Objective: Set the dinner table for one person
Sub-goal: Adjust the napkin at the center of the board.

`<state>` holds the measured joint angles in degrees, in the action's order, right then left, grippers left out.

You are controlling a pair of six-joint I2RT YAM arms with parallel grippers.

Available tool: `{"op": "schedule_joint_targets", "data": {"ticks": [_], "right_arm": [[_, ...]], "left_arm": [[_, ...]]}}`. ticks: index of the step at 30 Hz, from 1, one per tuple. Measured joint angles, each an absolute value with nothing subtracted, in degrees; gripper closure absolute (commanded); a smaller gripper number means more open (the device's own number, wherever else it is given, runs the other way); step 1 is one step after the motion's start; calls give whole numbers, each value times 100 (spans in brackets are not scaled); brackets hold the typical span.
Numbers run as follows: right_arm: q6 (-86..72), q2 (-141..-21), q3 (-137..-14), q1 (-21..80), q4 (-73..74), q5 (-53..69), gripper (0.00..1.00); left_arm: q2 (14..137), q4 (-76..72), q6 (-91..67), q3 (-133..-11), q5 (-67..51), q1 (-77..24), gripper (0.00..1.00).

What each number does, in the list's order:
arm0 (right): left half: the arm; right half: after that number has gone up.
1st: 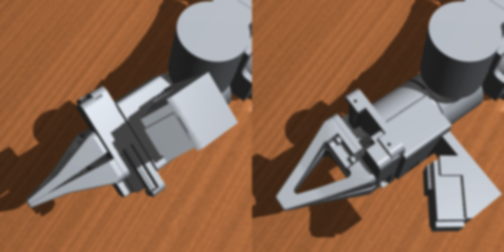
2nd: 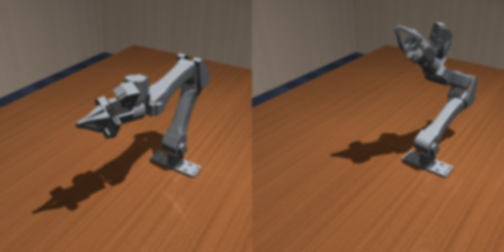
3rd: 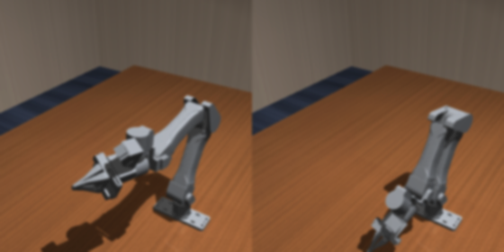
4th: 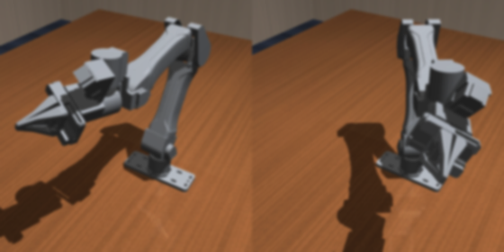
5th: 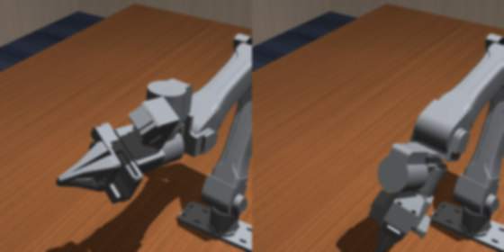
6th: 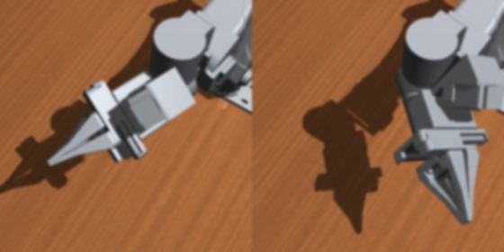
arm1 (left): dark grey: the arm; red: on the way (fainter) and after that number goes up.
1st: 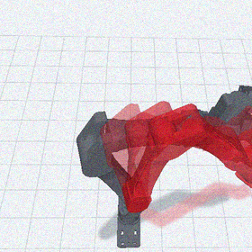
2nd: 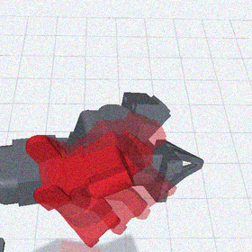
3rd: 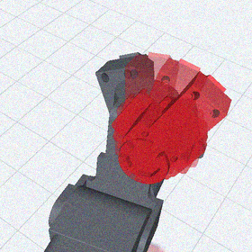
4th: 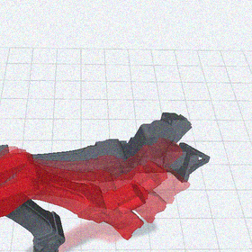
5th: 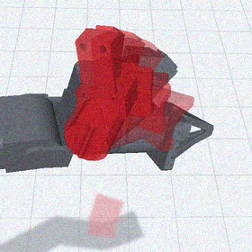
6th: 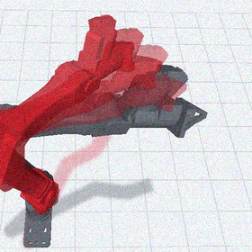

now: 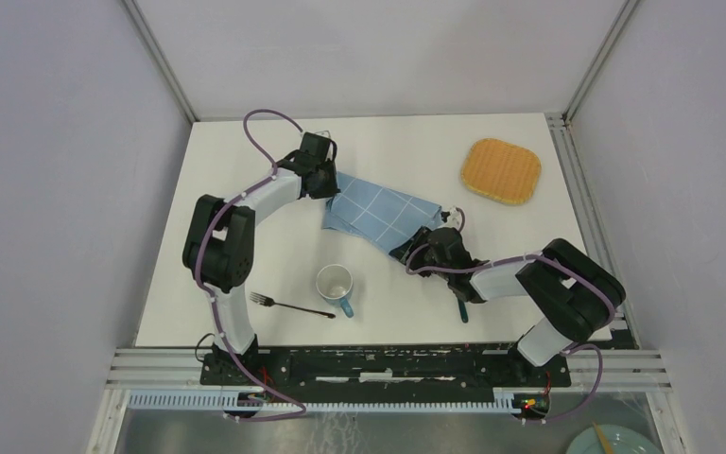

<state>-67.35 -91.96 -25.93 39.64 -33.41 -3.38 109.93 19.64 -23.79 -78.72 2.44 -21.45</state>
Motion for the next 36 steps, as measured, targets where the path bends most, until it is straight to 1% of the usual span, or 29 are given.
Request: {"op": "schedule_joint_targets", "data": {"ticks": [13, 30, 36], "right_arm": [[-6770, -9201, -2720, 3964, -3098, -303, 53], [-6877, -9743, -3284, 3964, -3085, -244, 53], [-6945, -10040, -3395, 3964, -3452, -161, 52]], "left_arm": [[11008, 1966, -2379, -7891, 242, -2145, 98], [11010, 1973, -2379, -7913, 193, -2145, 98], [11010, 1973, -2379, -7913, 139, -2145, 98]]}}
